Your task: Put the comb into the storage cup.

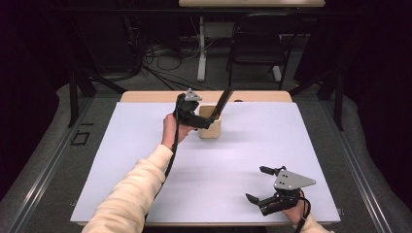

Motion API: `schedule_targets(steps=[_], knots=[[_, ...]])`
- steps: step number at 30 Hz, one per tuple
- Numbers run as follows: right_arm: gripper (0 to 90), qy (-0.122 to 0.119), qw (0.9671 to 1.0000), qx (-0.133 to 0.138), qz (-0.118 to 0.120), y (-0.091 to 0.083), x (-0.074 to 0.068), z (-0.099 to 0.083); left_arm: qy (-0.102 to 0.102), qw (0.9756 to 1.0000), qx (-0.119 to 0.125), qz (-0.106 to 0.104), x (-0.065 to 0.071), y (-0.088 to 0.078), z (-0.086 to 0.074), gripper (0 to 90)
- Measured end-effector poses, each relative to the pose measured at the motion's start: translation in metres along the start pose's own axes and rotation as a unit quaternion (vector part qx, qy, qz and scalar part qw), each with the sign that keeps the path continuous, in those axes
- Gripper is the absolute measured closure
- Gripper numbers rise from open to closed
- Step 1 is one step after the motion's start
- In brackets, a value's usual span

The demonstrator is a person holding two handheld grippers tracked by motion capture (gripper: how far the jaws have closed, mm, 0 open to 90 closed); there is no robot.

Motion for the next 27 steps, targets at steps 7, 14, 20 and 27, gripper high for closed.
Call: schedule_targets(steps=[7, 14, 20, 27], knots=[[1.1, -0.002, 1.0000, 0.001, 0.000, -0.001, 0.000, 0.000, 0.005, 0.9994, -0.034, -0.006, 0.004, -0.013, -0.008, 0.0], [1.1, -0.001, 1.0000, 0.000, -0.002, -0.001, 0.000, 0.000, 0.008, 0.9993, -0.035, -0.010, 0.007, -0.028, -0.014, 0.0], [1.1, -0.002, 1.0000, -0.001, -0.003, -0.001, 0.001, 0.000, 0.010, 0.9994, -0.033, -0.009, 0.009, -0.041, -0.021, 0.0], [1.1, -0.001, 1.0000, 0.000, -0.002, -0.001, 0.000, 0.000, 0.013, 0.9995, -0.029, -0.008, 0.014, -0.054, -0.035, 0.0]])
Point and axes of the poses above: each handheld gripper's, and its own axes: y roughly forward along the jaws, z roughly out of its top, x roughly to its right, the point moved 5 cm from there along y, roughly forward along the jaws, and after that the axes turned 7 degrees about -z, right-handed, at the moved point
